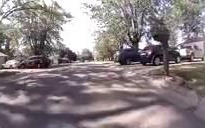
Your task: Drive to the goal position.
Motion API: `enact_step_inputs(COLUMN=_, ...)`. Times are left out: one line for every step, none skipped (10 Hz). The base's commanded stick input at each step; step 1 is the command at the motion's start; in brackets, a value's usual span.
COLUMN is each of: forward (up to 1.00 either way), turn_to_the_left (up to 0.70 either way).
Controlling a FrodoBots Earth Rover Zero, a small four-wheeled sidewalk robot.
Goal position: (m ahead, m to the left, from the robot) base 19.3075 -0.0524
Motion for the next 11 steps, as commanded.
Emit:
enact_step_inputs(forward=0.69, turn_to_the_left=0.03)
enact_step_inputs(forward=0.69, turn_to_the_left=0.03)
enact_step_inputs(forward=0.69, turn_to_the_left=0.03)
enact_step_inputs(forward=0.69, turn_to_the_left=0.03)
enact_step_inputs(forward=0.69, turn_to_the_left=0.03)
enact_step_inputs(forward=0.69, turn_to_the_left=0.03)
enact_step_inputs(forward=0.69, turn_to_the_left=0.03)
enact_step_inputs(forward=0.69, turn_to_the_left=0.03)
enact_step_inputs(forward=0.69, turn_to_the_left=0.03)
enact_step_inputs(forward=0.69, turn_to_the_left=0.03)
enact_step_inputs(forward=0.69, turn_to_the_left=0.03)
